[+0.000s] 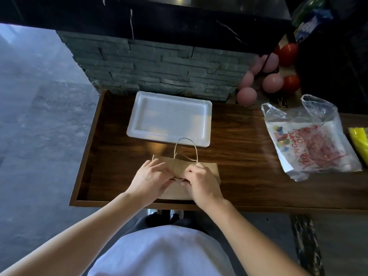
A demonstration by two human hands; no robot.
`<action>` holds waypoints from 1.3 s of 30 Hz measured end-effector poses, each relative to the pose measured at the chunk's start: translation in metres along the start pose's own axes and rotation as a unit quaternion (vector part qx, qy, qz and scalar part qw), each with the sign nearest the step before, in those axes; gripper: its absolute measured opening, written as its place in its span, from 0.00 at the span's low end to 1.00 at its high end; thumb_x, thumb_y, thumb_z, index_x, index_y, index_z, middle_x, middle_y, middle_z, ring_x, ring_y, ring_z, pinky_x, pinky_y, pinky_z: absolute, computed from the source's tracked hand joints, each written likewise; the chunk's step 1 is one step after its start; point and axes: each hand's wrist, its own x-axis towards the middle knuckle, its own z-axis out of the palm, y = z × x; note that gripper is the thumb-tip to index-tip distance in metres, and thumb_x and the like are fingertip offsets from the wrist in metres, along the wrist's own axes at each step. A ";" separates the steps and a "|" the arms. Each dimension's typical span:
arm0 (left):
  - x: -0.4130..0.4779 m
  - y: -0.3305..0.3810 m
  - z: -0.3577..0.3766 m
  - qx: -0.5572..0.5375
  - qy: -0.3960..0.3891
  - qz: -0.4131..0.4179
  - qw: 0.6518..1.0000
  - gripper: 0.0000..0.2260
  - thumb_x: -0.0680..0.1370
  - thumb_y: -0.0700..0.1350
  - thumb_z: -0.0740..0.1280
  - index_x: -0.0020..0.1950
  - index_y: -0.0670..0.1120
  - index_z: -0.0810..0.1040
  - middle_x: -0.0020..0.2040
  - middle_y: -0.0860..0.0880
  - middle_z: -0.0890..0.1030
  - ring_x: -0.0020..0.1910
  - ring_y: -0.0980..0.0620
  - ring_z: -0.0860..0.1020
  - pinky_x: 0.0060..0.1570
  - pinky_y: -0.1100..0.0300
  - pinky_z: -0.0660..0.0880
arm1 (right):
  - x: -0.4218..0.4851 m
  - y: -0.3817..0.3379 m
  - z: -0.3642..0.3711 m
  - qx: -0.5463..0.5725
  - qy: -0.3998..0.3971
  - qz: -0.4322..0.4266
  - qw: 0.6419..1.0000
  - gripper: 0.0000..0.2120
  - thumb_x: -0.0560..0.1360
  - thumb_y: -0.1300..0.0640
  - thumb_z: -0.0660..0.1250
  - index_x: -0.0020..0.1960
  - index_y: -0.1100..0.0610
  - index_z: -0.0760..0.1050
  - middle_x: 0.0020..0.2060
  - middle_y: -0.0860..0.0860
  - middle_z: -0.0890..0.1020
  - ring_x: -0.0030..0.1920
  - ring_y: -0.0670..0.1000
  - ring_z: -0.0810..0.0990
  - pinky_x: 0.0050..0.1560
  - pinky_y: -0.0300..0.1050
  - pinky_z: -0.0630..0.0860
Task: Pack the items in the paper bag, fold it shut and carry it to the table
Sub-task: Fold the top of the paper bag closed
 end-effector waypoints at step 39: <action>-0.034 -0.053 0.025 -0.619 -0.078 -0.338 0.704 0.15 0.77 0.32 0.67 0.59 0.47 0.84 0.70 0.64 0.72 0.63 0.54 0.79 0.49 0.56 0.82 | -0.040 0.100 0.030 0.588 -0.066 0.322 0.739 0.16 0.65 0.63 0.78 0.50 0.52 0.85 0.72 0.42 0.66 0.68 0.50 0.70 0.51 0.52 0.81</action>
